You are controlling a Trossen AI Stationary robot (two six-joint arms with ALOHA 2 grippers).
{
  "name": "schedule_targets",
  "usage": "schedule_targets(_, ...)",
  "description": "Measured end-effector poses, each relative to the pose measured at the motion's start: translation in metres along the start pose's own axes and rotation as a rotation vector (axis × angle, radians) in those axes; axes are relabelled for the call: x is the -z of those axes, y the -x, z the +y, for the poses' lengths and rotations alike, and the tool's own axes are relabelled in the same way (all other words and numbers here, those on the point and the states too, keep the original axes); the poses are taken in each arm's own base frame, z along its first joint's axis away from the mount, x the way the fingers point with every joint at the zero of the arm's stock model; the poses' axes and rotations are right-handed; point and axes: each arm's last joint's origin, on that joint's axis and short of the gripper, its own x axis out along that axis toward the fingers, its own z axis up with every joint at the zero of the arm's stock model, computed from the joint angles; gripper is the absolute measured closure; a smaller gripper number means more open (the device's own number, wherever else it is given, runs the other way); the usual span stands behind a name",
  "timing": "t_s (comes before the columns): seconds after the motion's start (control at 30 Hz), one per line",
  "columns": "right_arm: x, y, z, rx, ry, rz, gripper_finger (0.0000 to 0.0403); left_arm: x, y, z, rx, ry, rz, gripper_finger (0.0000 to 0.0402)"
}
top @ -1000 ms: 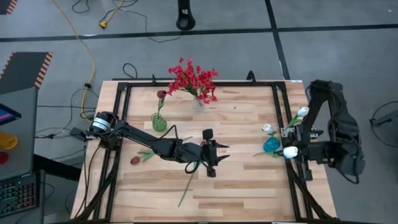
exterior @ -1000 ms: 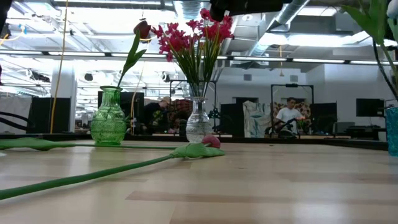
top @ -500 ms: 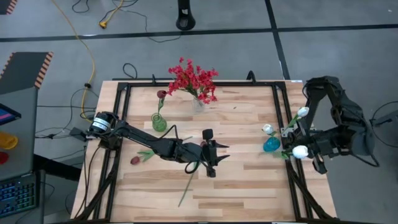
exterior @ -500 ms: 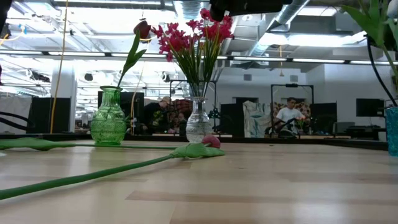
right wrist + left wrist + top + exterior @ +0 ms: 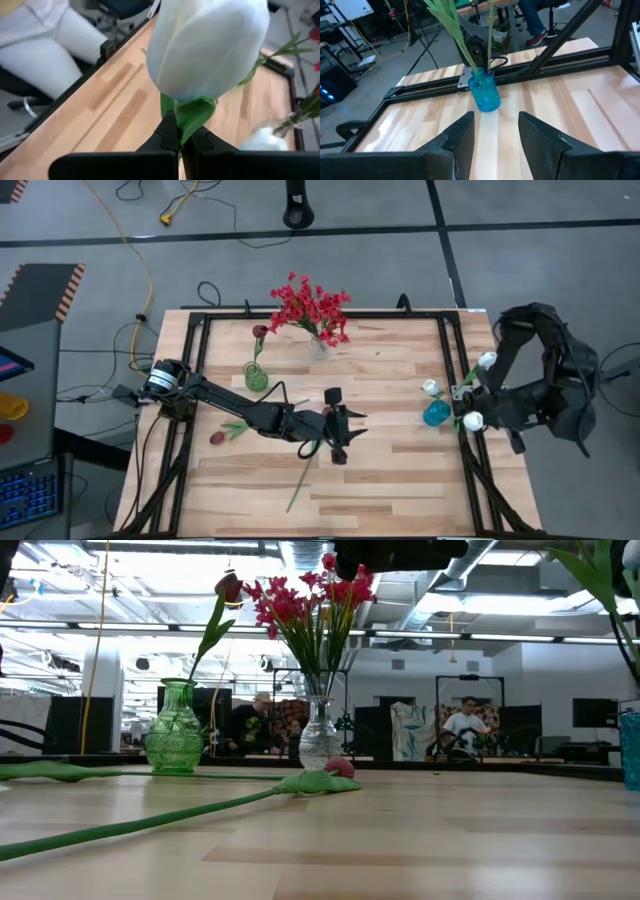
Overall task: Sort flowers into vase by color
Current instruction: Put the white tulip into the blue vase
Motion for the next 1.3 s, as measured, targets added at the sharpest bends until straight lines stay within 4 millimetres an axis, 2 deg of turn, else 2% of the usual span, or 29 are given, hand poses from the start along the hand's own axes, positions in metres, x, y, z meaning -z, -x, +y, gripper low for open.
schedule_targets(0.3,-0.0047,-0.0037,0.0065,-0.004,0.105,0.039,0.0377,0.0001,-0.0008,0.002,-0.005,0.054,-0.001,0.0261)
schedule_targets(1.3,-0.0025,-0.0034,0.0049,0.009,0.162,0.053,0.0376,0.0001,-0.001,0.0025,-0.007,0.063,-0.001,0.0261)
